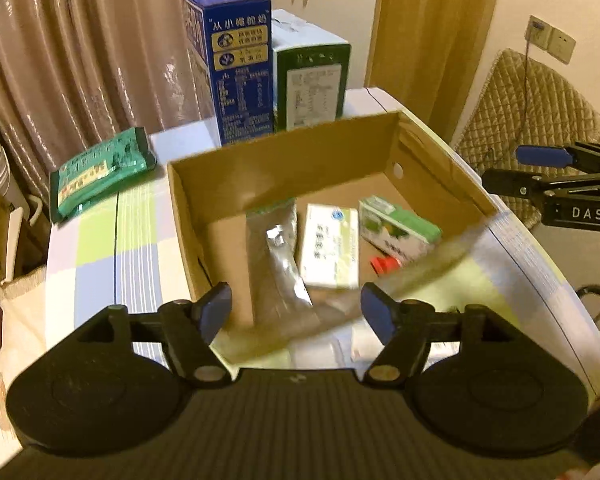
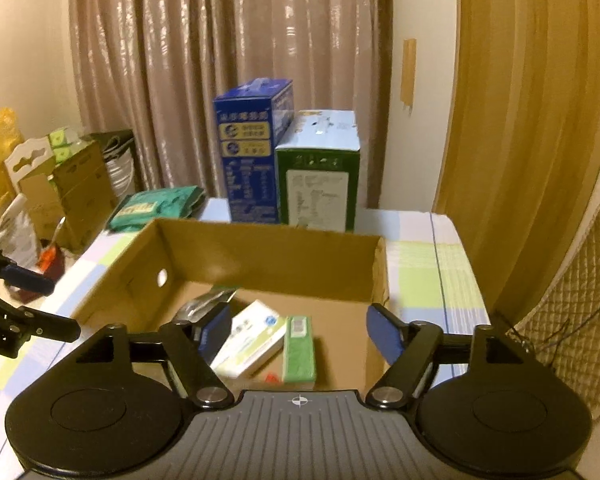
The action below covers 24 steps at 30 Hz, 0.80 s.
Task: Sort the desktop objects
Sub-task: 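Withdraw both tools from the box back over the table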
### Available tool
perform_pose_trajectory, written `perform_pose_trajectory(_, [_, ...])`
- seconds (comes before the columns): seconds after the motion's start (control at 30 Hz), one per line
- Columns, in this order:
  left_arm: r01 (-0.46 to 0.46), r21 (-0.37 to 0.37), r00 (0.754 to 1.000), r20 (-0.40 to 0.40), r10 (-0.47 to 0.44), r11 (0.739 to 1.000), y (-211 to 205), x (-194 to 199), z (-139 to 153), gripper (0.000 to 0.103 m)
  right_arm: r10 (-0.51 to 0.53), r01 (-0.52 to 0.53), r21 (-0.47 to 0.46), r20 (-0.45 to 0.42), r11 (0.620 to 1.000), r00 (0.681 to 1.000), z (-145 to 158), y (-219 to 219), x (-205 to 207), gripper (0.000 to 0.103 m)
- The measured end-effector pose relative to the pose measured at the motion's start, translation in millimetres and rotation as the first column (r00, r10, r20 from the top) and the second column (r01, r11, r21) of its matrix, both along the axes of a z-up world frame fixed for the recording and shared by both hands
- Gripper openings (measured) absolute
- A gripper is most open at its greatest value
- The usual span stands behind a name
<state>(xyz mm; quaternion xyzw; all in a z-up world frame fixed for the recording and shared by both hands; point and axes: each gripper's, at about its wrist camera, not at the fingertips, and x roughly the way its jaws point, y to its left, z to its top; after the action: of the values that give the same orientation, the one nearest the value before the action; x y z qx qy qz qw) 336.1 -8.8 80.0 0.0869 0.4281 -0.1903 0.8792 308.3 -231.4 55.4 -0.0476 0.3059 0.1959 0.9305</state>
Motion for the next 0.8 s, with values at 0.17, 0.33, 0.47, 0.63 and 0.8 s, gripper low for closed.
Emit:
perform_pose_trajectory(0.17, [-0.018,-0.010,1.000,-0.012,0.018,1.000,12,-41,-3,0.070,0.008,-0.008,0.012,-0.024,1.000,1.000,-4,-5,-37,0.081])
perform_pose_trajectory(0.33, [-0.051,-0.021,0.999,-0.020,0.050,0.999,24,-79,-12,0.074,-0.009,0.012,0.034,-0.071,0.999,0.997,-16,-19,-67,0.081])
perform_pose_trajectory(0.47, [-0.076,-0.040,0.997,-0.021,0.075,0.996,34,-105,-18,0.076,-0.034,0.037,0.024,-0.103,0.999,0.994,-28,-33,-85,0.081])
perform_pose_trajectory(0.63, [-0.095,-0.030,0.995,-0.010,0.095,0.995,41,-134,-26,0.079,-0.054,0.057,0.018,-0.137,0.998,0.989,-44,-49,-108,0.081])
perform_pose_trajectory(0.8, [-0.087,-0.023,0.996,-0.009,0.087,0.996,38,-155,-39,0.080,-0.043,0.046,0.012,-0.168,0.999,0.985,-58,-57,-122,0.081])
